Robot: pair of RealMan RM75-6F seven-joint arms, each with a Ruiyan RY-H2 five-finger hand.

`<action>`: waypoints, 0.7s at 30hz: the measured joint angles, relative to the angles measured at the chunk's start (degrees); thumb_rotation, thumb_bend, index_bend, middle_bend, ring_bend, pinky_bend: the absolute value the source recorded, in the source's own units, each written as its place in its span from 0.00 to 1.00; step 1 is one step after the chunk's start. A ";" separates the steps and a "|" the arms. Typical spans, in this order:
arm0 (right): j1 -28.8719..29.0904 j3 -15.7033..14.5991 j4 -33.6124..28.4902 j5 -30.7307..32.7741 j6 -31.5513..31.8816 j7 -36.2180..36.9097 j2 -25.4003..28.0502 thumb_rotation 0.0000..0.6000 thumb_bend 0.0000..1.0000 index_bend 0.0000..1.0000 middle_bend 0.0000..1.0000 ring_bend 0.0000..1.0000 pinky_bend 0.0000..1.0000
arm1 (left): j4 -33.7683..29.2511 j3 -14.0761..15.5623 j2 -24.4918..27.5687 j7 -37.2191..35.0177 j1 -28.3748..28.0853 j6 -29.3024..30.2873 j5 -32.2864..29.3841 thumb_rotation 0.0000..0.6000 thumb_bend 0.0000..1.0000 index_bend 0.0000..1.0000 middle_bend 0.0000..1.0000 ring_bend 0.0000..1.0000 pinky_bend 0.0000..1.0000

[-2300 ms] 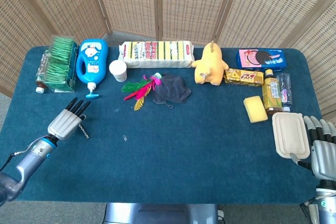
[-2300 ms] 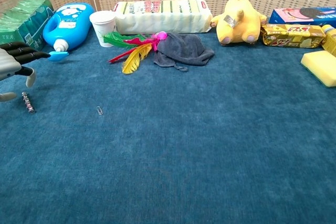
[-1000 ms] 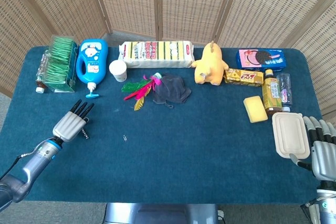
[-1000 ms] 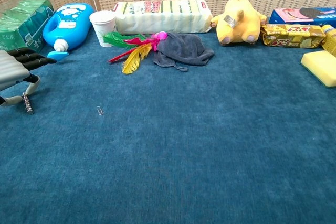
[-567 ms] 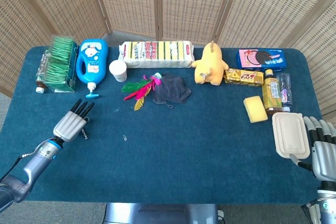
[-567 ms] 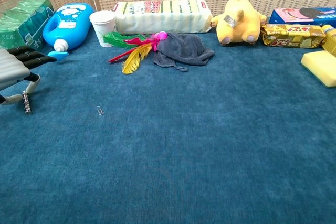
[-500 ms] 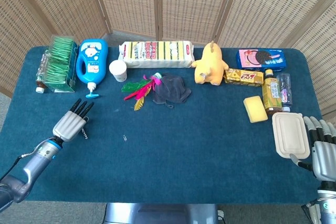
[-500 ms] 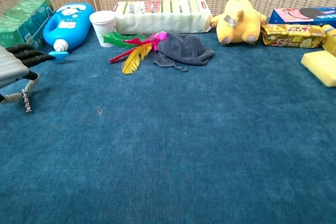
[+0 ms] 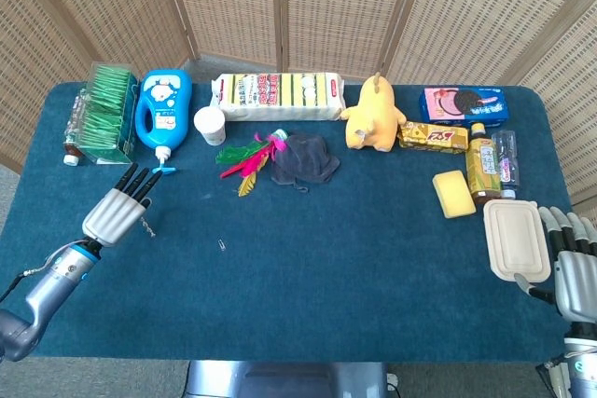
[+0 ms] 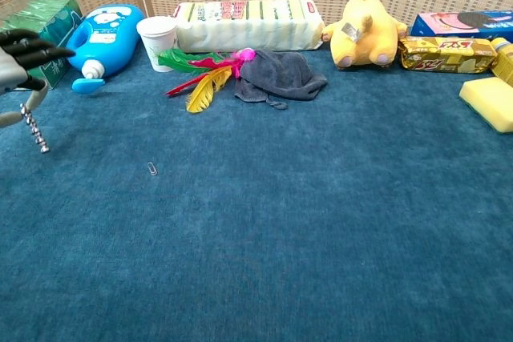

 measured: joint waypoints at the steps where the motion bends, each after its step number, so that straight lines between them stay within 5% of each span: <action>1: -0.04 0.02 -0.04 -0.03 0.06 0.20 0.10 1.00 0.00 0.00 0.00 0.00 0.00 | -1.58 -0.20 0.77 1.10 -0.18 0.19 0.10 1.00 0.68 0.57 0.00 0.00 0.00; 15: -0.44 0.34 -0.37 -0.18 0.39 2.98 1.45 1.00 0.00 0.00 0.00 0.00 0.00 | -20.75 -3.50 8.64 21.02 -4.54 -1.64 1.65 1.00 0.69 0.57 0.00 0.00 0.00; 21: -0.61 0.02 -0.67 -1.17 0.48 3.97 1.97 1.00 0.00 0.00 0.00 0.00 0.00 | -27.32 -5.15 10.41 34.82 -6.68 -5.31 1.34 1.00 0.69 0.57 0.00 0.00 0.00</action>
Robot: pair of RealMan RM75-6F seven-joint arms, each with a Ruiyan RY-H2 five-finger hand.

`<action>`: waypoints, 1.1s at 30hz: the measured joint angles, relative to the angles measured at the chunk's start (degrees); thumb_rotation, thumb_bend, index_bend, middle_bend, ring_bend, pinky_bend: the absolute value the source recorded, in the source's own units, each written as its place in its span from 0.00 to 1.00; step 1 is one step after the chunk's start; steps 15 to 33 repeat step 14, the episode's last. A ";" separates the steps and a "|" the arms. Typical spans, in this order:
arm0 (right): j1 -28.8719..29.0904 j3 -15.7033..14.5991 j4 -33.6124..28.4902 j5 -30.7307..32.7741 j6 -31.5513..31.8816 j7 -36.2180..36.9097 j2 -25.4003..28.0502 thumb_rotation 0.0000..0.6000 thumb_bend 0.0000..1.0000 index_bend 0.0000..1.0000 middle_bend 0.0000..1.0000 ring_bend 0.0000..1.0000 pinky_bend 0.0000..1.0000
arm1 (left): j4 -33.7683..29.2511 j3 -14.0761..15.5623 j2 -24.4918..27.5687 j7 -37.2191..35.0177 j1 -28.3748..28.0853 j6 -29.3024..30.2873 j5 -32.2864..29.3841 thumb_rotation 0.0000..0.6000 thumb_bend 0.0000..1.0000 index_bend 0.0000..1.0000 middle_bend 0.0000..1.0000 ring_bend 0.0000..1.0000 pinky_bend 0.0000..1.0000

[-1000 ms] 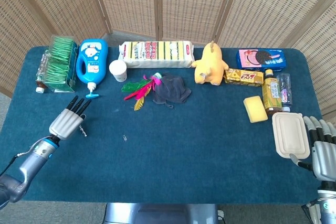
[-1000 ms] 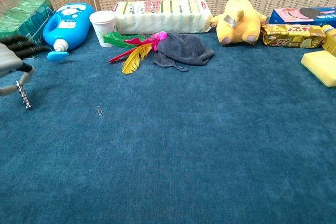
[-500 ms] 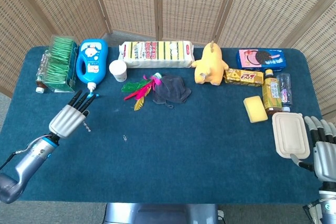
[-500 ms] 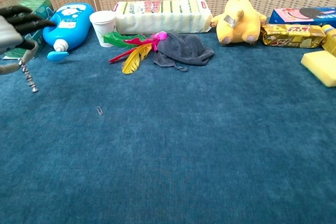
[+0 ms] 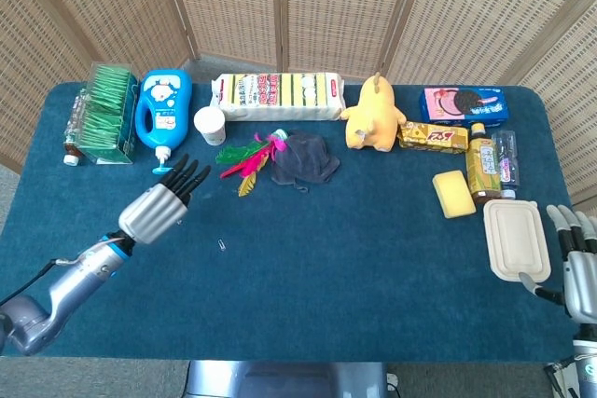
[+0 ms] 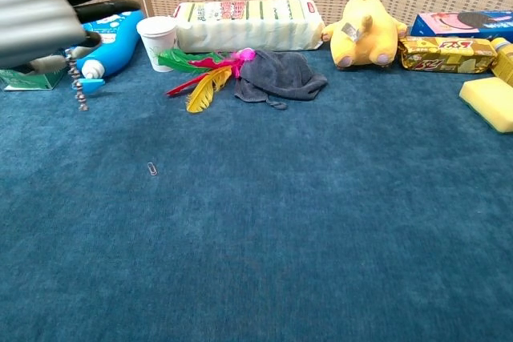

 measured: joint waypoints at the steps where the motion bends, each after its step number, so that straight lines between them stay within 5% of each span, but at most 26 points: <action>1: -0.02 -0.09 -0.06 -0.17 0.03 -0.01 0.02 1.00 0.00 0.00 0.00 0.00 0.00 | -1.54 -0.36 0.26 2.94 -0.38 -0.91 -0.37 1.00 0.69 0.57 0.00 0.00 0.00; 14: -0.42 0.16 -0.48 -0.21 0.68 1.47 0.80 1.00 0.00 0.00 0.00 0.00 0.00 | -7.79 -1.52 -0.99 17.06 -2.29 -5.34 -2.65 1.00 0.69 0.57 0.00 0.00 0.00; 33: -0.42 0.16 -0.48 -0.21 0.68 1.47 0.80 1.00 0.00 0.00 0.00 0.00 0.00 | -7.79 -1.52 -0.99 17.06 -2.29 -5.34 -2.65 1.00 0.69 0.57 0.00 0.00 0.00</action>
